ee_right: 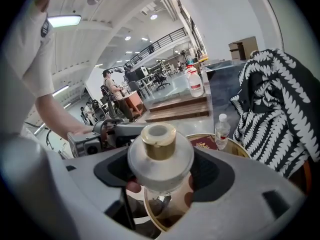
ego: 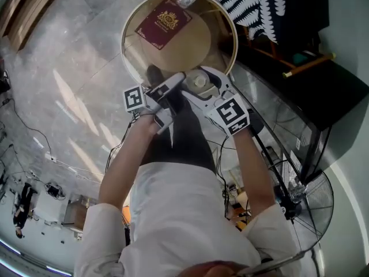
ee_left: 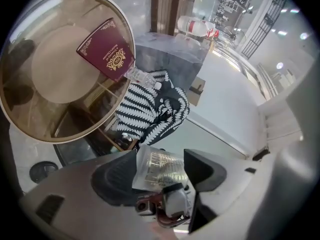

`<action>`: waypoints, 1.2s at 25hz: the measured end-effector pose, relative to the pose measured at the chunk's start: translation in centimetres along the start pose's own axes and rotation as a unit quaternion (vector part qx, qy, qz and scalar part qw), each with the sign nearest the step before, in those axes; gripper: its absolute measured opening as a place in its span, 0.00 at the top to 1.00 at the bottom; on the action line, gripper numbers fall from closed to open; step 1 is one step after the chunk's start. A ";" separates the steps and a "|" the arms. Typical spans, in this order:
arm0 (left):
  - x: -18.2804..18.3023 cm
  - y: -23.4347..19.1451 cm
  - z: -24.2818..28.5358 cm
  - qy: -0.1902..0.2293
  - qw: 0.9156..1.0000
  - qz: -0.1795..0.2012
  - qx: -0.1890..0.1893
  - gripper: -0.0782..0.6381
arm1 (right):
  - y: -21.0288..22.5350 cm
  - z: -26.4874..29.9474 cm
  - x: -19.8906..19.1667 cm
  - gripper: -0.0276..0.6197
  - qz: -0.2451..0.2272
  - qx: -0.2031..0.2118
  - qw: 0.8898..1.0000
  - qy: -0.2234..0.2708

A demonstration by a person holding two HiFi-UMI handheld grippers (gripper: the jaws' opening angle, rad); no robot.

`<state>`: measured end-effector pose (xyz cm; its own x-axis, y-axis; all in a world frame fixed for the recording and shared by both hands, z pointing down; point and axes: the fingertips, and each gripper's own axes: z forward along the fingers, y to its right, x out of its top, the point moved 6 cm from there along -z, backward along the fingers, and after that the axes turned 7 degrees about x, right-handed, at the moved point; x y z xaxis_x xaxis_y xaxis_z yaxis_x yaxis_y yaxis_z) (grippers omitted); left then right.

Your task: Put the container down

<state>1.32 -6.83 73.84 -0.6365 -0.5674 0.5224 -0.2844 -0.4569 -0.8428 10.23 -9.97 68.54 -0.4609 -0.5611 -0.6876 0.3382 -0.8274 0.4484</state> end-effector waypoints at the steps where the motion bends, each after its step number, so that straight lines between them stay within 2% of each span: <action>1: 0.5 -0.6 0.0 0.000 1.000 -0.001 0.005 0.51 | 0.5 0.4 -0.3 0.44 0.005 -0.002 1.000 0.002; 6: 3.5 -3.4 0.2 0.003 1.000 0.001 0.025 0.51 | 3.6 2.8 -1.8 0.44 0.037 -0.019 0.999 0.021; 13: 7.1 -6.5 0.2 -0.003 0.999 0.026 0.048 0.52 | 7.6 6.6 -4.6 0.44 0.068 -0.041 0.996 0.031; 20: 9.8 -9.8 -0.6 -0.009 0.996 0.045 0.074 0.60 | 11.0 10.7 -8.6 0.44 0.077 -0.068 0.994 0.024; 26: 11.5 -12.9 -1.9 -0.013 0.992 0.058 0.114 0.68 | 13.2 13.8 -11.3 0.44 0.100 -0.088 0.991 0.026; 30: 12.0 -14.7 -2.5 -0.013 0.989 0.065 0.129 0.75 | 14.4 15.6 -13.3 0.44 0.097 -0.119 0.988 0.016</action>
<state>-3.93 -5.19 92.14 -0.6354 -0.6490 0.4184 -0.0064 -0.5374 -0.8433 8.44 -14.82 93.07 -0.3441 -0.7045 -0.6207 0.6031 -0.6725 0.4290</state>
